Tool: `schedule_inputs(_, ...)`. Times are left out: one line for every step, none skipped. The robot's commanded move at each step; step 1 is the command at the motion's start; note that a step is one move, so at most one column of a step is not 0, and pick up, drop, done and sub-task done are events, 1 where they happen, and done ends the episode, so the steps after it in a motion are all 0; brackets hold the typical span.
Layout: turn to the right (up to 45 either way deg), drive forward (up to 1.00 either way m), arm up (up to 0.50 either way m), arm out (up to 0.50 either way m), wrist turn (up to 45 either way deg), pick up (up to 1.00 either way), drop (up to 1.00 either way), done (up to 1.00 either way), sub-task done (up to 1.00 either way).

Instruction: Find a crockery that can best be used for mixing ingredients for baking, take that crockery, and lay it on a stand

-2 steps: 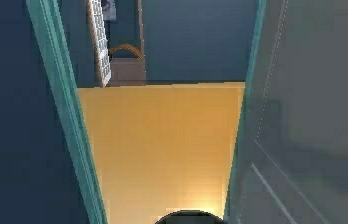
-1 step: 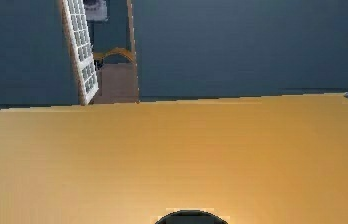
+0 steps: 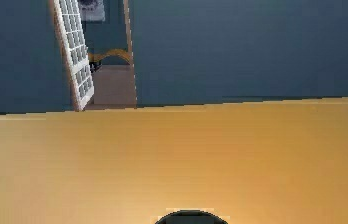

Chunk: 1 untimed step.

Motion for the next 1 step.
schedule_inputs(39.0, 0.0, 0.0, 0.0, 0.0, 0.0, 0.0, 0.0, 0.0)
